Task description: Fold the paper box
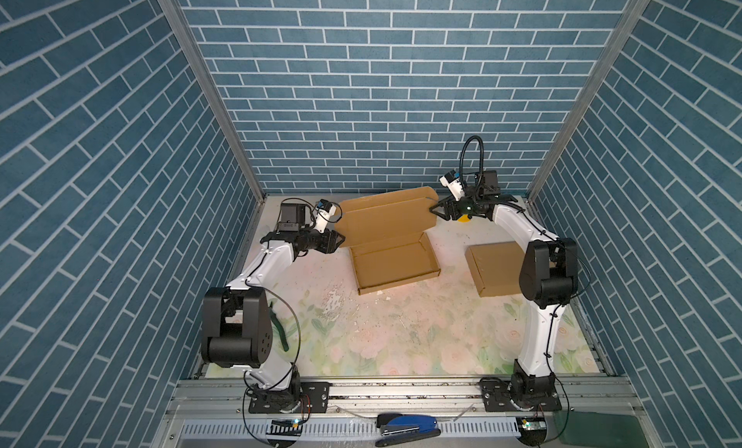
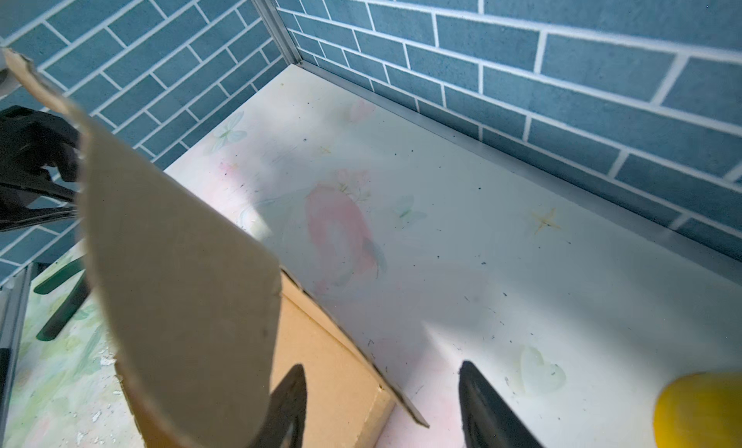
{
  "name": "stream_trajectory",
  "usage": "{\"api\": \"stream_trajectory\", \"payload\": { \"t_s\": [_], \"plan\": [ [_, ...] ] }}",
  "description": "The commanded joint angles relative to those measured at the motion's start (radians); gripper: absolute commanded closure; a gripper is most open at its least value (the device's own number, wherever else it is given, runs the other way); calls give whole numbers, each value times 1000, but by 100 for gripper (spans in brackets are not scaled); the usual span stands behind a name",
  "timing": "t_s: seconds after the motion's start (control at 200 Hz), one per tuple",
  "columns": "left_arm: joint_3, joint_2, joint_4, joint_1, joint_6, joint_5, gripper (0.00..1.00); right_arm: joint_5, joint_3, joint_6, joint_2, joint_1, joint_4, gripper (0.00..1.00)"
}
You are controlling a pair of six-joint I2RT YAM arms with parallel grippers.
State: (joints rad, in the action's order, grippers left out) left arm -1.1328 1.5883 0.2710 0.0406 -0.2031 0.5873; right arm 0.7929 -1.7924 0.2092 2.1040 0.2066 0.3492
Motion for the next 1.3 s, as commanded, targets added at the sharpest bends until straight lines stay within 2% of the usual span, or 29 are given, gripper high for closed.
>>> {"api": "stream_trajectory", "payload": {
  "t_s": [0.0,0.27,0.52,0.725,0.83,0.94,1.025,1.135,1.295],
  "plan": [
    [-18,12,-15,10,-21,-7,45,78,-58,56,20,-1,43,45],
    [-5,32,-116,18,7,-3,51,90,-55,60,19,6,58,61],
    [37,44,-258,19,49,15,67,85,-44,57,19,17,60,73],
    [50,30,-262,24,44,7,82,77,-35,56,12,23,58,80],
    [72,9,-269,27,38,-11,87,68,-14,43,0,24,36,86],
    [99,-13,-283,30,39,-40,88,69,43,6,-30,24,-34,90],
    [114,-36,-279,30,45,-58,85,68,91,-19,-52,24,-90,93],
    [126,-71,-256,29,51,-92,81,60,114,-24,-62,24,-108,93],
    [154,-87,-268,27,50,-96,82,34,91,-17,-52,22,-99,76]
  ]
}}
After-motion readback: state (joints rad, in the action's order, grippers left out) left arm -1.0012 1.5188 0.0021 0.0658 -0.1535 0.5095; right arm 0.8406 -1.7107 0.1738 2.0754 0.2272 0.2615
